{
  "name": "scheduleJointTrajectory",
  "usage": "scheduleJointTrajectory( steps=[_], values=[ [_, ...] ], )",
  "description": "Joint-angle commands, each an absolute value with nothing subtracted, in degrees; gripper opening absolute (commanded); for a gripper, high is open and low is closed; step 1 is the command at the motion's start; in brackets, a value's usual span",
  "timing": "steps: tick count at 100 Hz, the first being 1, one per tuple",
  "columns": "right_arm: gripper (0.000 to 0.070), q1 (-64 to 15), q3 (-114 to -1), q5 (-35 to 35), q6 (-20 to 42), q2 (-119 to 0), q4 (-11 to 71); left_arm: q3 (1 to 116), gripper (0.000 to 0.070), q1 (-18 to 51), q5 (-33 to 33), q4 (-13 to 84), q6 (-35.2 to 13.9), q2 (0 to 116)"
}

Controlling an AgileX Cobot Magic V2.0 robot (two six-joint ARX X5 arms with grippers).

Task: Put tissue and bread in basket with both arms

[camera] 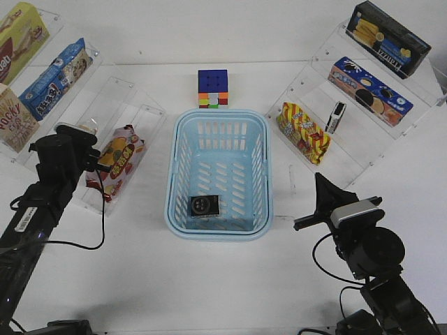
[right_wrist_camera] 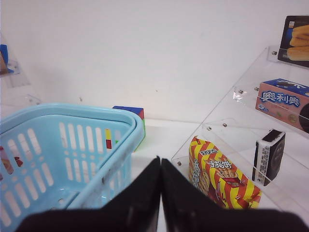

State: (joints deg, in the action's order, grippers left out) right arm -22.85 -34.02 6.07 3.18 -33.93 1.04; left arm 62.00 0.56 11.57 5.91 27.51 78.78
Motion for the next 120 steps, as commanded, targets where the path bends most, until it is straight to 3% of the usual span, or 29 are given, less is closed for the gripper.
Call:
scheduleJointTrajectory(
  steps=[1,18,26,43,59,64,74,78,90,100,107,116,120],
  values=[
    [0.0,-23.2,-34.6,6.1,3.2,-34.3,0.4,64.7,0.0071,1.6,11.2,6.4,27.4,78.1],
    [0.0,-23.2,-34.6,6.1,3.2,-34.3,0.4,71.4,0.008,6.2,8.9,11.1,22.6,74.8],
    [0.0,-23.2,-34.6,6.1,3.2,-34.3,0.4,74.4,0.0081,8.9,1.6,13.0,17.2,72.9],
    [0.0,-23.2,-34.6,6.1,3.2,-34.3,0.4,76.0,0.0082,15.0,-20.8,12.7,7.7,71.2],
    [0.0,-23.2,-34.6,6.1,3.2,-34.3,0.4,76.0,0.0095,23.2,-25.1,13.9,6.7,74.0],
    [0.0,-23.2,-34.6,6.1,3.2,-34.3,0.4,76.0,0.0174,25.5,-25.1,14.2,6.8,75.4],
    [0.0,-23.2,-34.6,6.1,3.2,-34.3,0.4,76.0,0.0457,28.7,-25.1,13.7,6.8,77.8],
    [0.0,-23.2,-34.6,6.1,3.2,-34.3,0.5,76.0,0.0504,29.4,-25.1,13.4,6.8,78.3],
    [0.0,-23.2,-34.6,8.8,2.5,-34.2,1.2,76.6,0.0492,29.6,-24.4,13.4,6.8,78.2],
    [0.0,-23.2,-34.6,13.0,2.2,-33.0,3.5,78.3,0.046,28.3,-19.7,15.8,6.7,76.4],
    [0.0,-23.1,-34.6,13.8,1.8,-31.6,5.4,80.1,0.0321,26.7,-14.1,19.0,6.7,74.1],
    [0.0,-23.1,-34.6,13.8,1.7,-29.6,7.4,81.1,0.0004,25.0,-8.1,22.6,6.5,70.2],
    [0.0,-23.1,-34.6,14.0,1.7,-29.0,7.8,81.1,0.0004,24.1,-6.0,24.3,6.2,68.2]
  ],
)
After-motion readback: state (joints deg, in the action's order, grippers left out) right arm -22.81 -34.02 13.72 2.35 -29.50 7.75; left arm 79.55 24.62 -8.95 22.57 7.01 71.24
